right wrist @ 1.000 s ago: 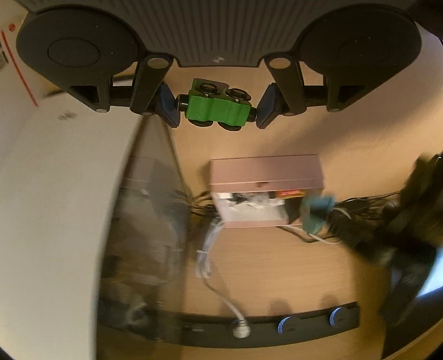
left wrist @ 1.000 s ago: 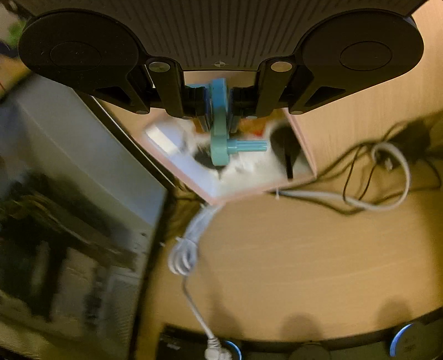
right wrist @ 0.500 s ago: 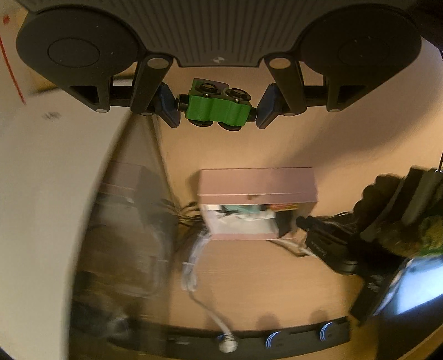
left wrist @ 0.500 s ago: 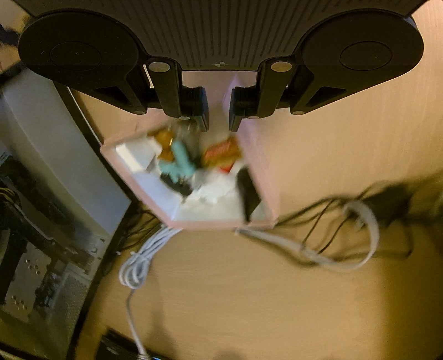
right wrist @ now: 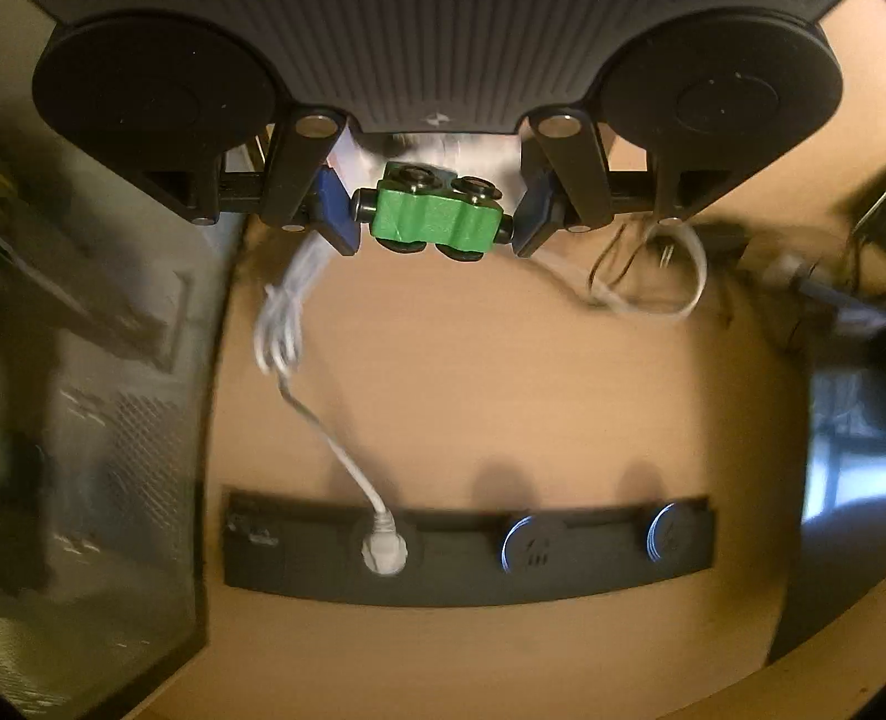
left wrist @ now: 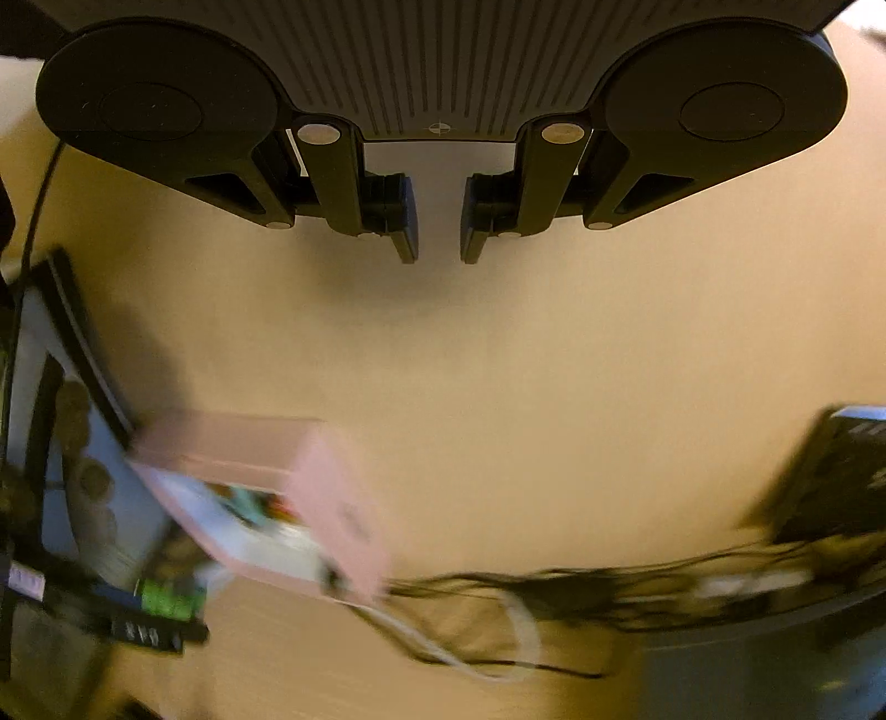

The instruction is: Organize rigid objects

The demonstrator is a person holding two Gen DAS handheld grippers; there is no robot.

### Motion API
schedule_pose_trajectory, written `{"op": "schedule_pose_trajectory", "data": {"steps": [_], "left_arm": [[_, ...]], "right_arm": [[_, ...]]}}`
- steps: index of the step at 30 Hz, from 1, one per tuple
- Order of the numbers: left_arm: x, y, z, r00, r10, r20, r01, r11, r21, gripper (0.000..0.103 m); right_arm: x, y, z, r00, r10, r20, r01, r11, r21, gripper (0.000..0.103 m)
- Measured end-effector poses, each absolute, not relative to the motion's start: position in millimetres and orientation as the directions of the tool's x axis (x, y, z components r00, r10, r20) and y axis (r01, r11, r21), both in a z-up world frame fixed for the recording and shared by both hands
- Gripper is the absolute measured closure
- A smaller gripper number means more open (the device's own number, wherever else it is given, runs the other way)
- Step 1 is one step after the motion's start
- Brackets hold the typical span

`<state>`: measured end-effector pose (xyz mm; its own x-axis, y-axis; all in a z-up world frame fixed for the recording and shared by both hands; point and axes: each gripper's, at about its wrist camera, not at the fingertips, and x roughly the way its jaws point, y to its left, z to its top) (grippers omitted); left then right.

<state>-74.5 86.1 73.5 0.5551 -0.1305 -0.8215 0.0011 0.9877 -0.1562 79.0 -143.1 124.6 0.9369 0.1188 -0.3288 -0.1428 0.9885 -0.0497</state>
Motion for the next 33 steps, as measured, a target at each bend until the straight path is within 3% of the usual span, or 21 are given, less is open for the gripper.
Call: {"op": "schedule_pose_trajectory", "data": {"steps": [4,10,20,27,33], "left_arm": [[-75.3,98.3,69.6,0.549,-0.101,-0.83,-0.071,0.983,-0.167,0.085],[-57.9,78.8,72.2,0.554,-0.166,-0.816,0.025,0.983,-0.183,0.085],[18.1,26.4,101.3,0.649,-0.251,-0.718,0.175,0.968,-0.18,0.085],[33.6,-6.4,99.8,0.649,-0.28,-0.708,0.23,0.959,-0.168,0.085],[-11.1,-9.8,54.3,0.609,-0.202,-0.767,0.316,0.949,0.001,0.084]], "right_arm": [[72.8,-118.5,110.0,0.88,0.242,-0.41,-0.26,0.965,0.012,0.035],[31.2,-124.4,88.4,0.831,0.284,-0.478,-0.318,0.948,0.012,0.035],[-14.8,-174.2,50.4,0.796,0.074,-0.6,-0.185,0.975,-0.124,0.034],[-38.5,-182.8,29.1,0.753,0.024,-0.657,-0.124,0.987,-0.106,0.034],[-37.2,-176.2,19.6,0.709,-0.004,-0.706,-0.076,0.994,-0.082,0.03]]}}
